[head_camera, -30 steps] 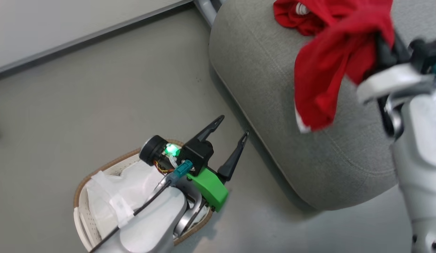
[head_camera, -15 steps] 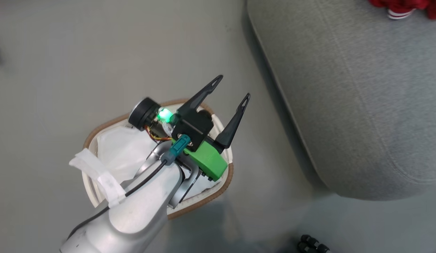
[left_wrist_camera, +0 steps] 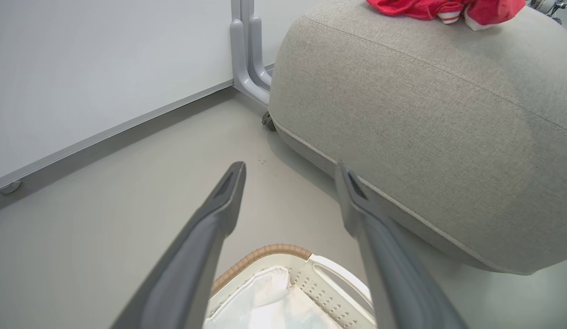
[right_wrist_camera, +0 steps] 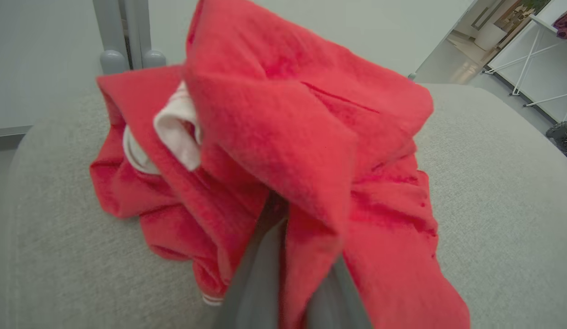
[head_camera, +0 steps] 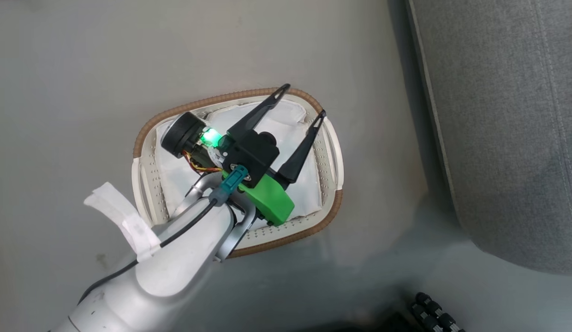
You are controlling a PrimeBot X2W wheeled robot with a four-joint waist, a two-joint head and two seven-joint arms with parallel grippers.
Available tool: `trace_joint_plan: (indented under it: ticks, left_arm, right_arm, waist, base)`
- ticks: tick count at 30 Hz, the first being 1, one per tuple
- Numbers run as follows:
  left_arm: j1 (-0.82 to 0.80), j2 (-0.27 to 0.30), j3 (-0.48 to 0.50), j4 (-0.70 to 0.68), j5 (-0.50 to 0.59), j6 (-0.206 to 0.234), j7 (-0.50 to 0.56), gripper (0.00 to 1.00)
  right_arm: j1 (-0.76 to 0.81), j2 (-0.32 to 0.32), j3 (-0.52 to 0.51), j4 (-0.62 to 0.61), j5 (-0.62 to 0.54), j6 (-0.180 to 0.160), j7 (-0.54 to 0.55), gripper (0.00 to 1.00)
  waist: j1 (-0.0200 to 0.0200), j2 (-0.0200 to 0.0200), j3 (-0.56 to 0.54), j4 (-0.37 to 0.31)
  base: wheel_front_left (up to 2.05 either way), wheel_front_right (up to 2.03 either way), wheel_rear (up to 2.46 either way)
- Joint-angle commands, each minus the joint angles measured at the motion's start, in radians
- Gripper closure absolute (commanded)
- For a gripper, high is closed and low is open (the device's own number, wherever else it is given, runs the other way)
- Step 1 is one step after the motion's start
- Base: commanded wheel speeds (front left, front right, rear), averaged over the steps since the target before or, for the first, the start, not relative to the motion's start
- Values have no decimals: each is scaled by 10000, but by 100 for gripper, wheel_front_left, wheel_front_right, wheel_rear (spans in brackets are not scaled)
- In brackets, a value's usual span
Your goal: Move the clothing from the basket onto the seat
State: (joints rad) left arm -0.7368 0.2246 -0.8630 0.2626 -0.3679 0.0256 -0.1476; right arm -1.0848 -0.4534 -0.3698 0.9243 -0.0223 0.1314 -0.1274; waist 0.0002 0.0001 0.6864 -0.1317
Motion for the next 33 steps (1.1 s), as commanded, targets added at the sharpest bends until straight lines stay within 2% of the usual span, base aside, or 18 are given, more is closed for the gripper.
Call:
trace_joint_plan:
  ticks: [1,2,3,4,9,16,27,33]
  left_arm:
    - [77,99,55,6,-39,84,17,0]
    - [99,110,64,4,-61,102,26,0]
    - [135,145,75,3,-87,117,25,0]
    - [159,168,76,-4,-103,138,25,0]
    - [326,283,160,-79,-271,250,-26,0]
    - [558,320,373,-64,-537,309,-306,0]
    - [1319,145,1079,432,-1323,538,-981,0]
    - [1969,208,1786,611,-1682,700,-1157,0]
  right_arm:
    - [107,103,102,124,-83,-14,-260,88]
    - [86,152,152,160,-82,-14,-442,64]
    - [63,227,241,228,-71,-14,-604,7]
    - [60,281,329,279,-46,-14,-712,0]
    - [234,423,873,513,96,-14,-1051,0]
    - [723,379,1453,527,388,-14,-1276,0]
    - [1472,71,2582,277,820,-14,-1261,0]
    - [1675,259,3288,-92,1164,-14,-1135,0]
  waist:
    - [-2,-1,11,-65]
    - [-2,-1,-18,-119]
    - [-2,-1,-59,-191]
    - [-2,-1,-95,-243]
    - [-2,-1,-404,-521]
    - [-2,-1,-1124,-522]
    - [-2,-1,-3055,-124]
    - [-2,-1,-4041,165]
  base:
    - [0,0,0]
    - [0,0,0]
    - [0,0,0]
    - [0,0,0]
    - [0,0,0]
    - [0,0,0]
    - [0,0,0]
    - [0,0,0]
